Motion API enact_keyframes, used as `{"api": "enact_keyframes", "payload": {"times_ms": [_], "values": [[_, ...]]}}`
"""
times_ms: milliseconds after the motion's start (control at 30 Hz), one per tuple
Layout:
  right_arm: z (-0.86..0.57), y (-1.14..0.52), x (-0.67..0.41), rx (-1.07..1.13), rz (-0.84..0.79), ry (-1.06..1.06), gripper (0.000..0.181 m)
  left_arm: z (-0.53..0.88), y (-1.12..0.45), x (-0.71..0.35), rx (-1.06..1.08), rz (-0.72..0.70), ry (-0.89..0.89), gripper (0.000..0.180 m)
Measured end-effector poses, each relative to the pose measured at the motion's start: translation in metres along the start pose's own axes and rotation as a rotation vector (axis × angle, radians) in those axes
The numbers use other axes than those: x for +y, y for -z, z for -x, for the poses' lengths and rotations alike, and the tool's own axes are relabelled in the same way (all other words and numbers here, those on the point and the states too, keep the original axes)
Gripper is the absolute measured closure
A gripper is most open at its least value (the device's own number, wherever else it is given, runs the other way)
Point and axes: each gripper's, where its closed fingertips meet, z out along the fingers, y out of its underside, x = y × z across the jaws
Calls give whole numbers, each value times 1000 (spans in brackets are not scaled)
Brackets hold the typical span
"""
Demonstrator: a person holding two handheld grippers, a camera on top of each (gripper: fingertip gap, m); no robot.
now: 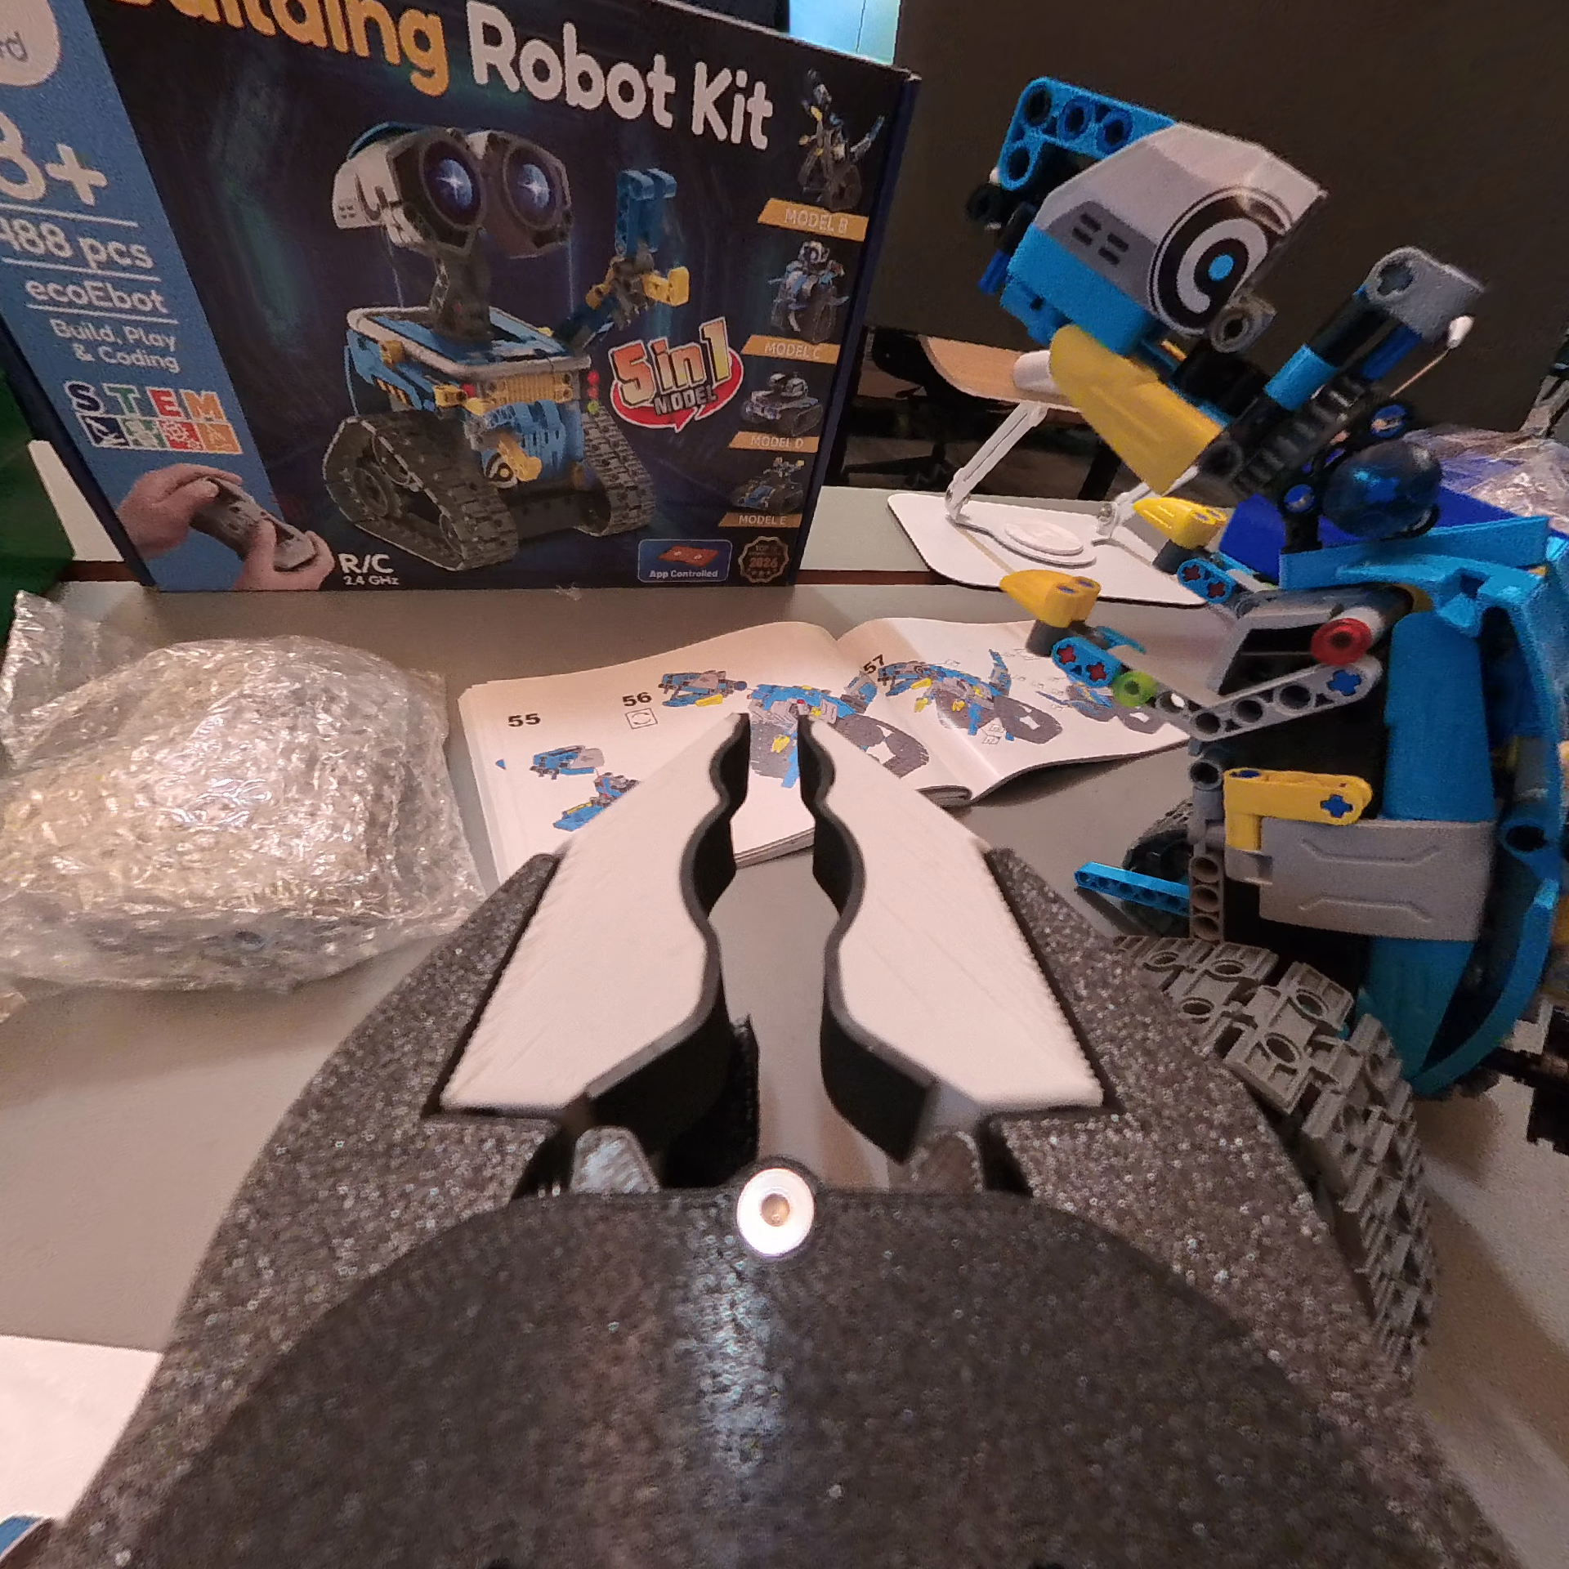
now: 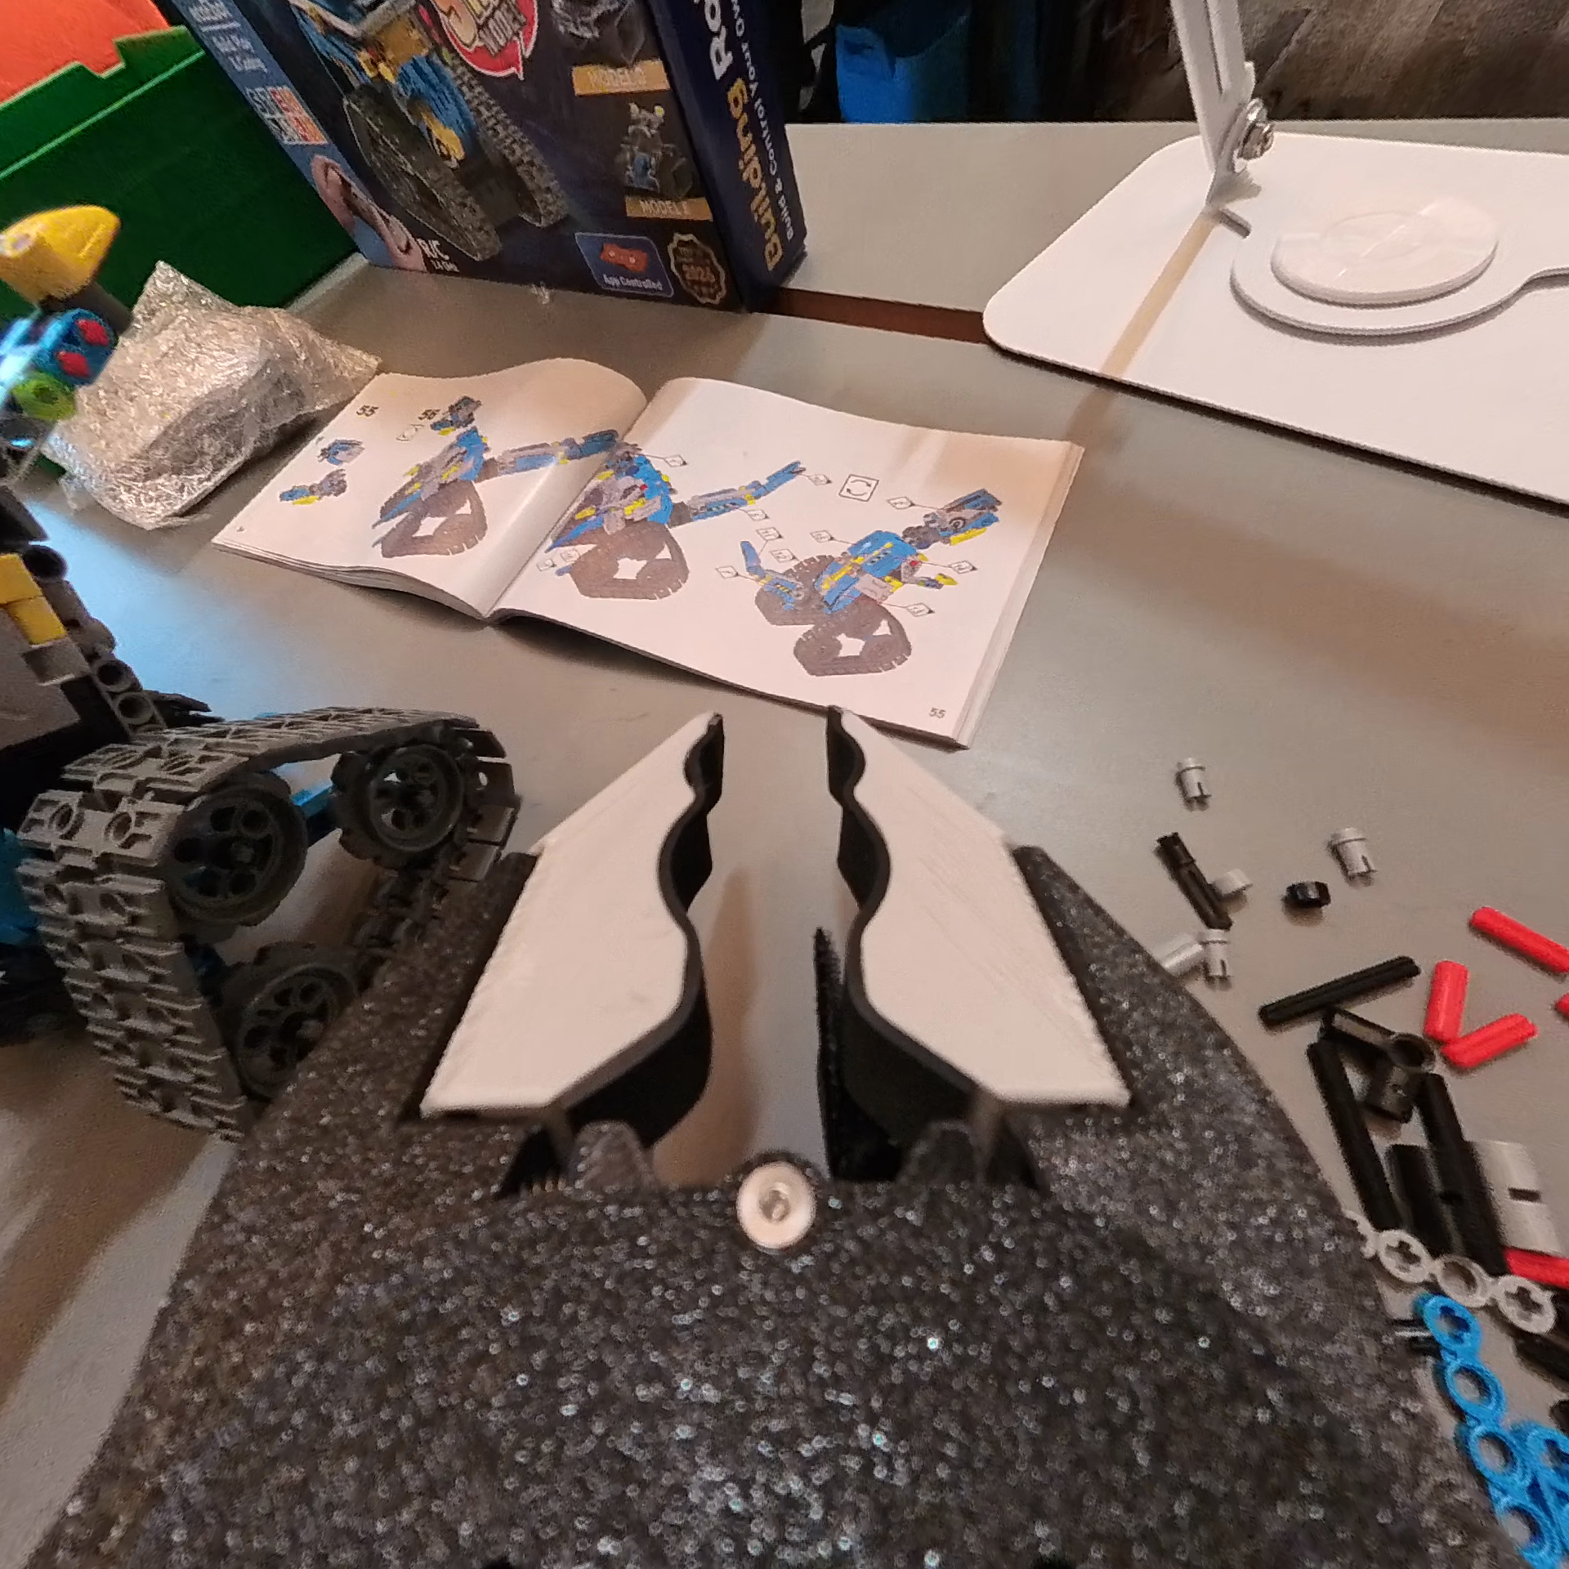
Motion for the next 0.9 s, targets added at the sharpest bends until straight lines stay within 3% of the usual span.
{"api": "enact_keyframes", "payload": {"times_ms": [167,233,300,367,500,567,900], "values": [[4,4,-6,7,-24,38,158,23,22,-34,-123,-75,-61,168],[5,8,-12,14,-51,61,159,40,49,-62,-128,-86,-5,166],[8,15,-22,19,-87,78,160,48,77,-72,-40,16,62,156],[14,24,-35,15,-137,98,160,61,110,-52,-5,209,72,152],[37,46,-62,-20,-194,120,160,93,180,17,-98,509,-104,147],[58,66,-82,-34,-239,151,160,84,204,49,-40,605,-86,144],[225,148,-101,-321,-313,146,162,19,198,101,155,647,-236,137]]}}
